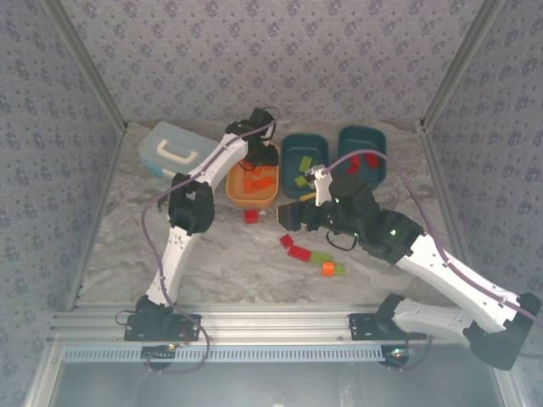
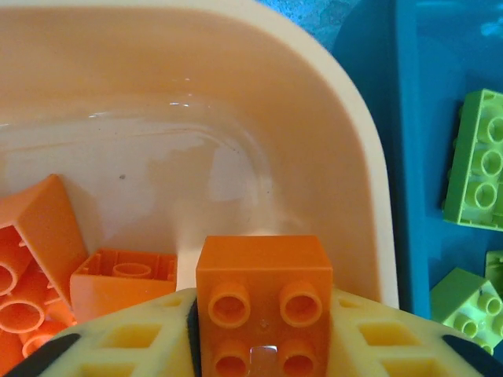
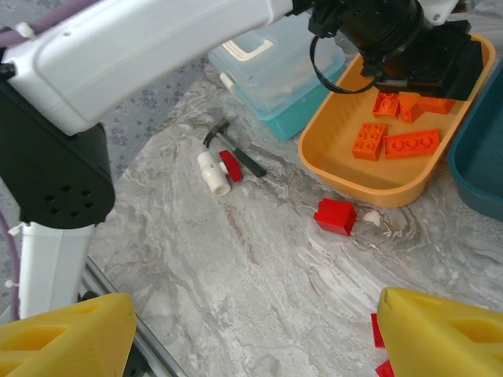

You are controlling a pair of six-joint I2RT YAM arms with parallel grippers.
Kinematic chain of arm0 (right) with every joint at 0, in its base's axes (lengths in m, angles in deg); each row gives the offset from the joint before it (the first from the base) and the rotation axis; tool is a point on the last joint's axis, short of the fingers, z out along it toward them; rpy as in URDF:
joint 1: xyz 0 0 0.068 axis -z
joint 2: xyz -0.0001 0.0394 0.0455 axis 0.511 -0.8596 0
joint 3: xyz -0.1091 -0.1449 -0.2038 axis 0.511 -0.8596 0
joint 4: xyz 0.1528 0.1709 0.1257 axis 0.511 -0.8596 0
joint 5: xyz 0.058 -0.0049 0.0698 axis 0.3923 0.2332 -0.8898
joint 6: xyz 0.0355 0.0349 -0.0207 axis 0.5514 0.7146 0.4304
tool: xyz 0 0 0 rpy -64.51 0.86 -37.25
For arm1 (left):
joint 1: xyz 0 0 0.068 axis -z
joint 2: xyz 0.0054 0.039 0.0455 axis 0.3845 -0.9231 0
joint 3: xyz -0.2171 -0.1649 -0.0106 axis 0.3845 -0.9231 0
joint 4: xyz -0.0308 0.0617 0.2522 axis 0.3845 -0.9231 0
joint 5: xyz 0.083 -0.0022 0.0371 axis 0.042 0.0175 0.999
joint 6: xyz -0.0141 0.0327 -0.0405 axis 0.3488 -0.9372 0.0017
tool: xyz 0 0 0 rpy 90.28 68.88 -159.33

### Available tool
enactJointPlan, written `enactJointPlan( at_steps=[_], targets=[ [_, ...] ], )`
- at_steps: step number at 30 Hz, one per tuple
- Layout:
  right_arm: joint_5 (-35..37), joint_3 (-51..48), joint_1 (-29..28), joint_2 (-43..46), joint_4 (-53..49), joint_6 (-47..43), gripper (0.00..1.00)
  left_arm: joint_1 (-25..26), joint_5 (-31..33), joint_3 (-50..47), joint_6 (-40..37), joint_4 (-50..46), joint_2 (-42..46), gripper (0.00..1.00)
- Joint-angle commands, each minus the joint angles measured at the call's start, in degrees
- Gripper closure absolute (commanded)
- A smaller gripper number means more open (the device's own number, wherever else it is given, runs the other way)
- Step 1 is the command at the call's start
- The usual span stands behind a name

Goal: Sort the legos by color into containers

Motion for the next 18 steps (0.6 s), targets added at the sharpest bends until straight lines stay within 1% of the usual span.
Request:
enactJointPlan(
  at_steps=[1, 3, 6, 8, 12, 15, 18],
  targets=[
    [3.88, -2.33, -0.34, -2.23, -2.71, 1.27, 0.18, -0.47, -1.84, 2.06, 0.35, -1.53, 1.07, 0.50],
    [5.32, -3.56, -0.44, -3.91, -3.32, 2.03, 0.19, -0.39, -1.89, 1.63, 0.61, -1.38, 2.65, 0.45],
    [8.01, -4.14, -1.18, -8.45, -3.61, 2.68, 0.21, -0.54, -1.86, 0.65, 1.34, -0.96, 6.07, 0.33],
    [10.32, -3.32, -2.04, -12.51, -3.69, 3.42, 0.21, -0.55, -1.75, 0.32, 1.96, -1.03, 8.55, 0.30],
    [14.94, -0.06, -5.59, -23.12, -0.77, 4.72, 0.14, -1.41, -0.70, -2.98, 4.61, -0.72, 16.01, 0.26],
    [17.01, 3.67, -7.63, -32.08, 1.72, 6.78, 0.11, -3.27, 0.68, -11.51, 7.80, 1.97, 25.51, 0.25],
    [19.35, 6.87, -8.69, -40.15, 5.17, 9.92, 0.10, -5.64, 0.70, -25.31, 11.34, 7.11, 38.14, 0.22]
  ],
)
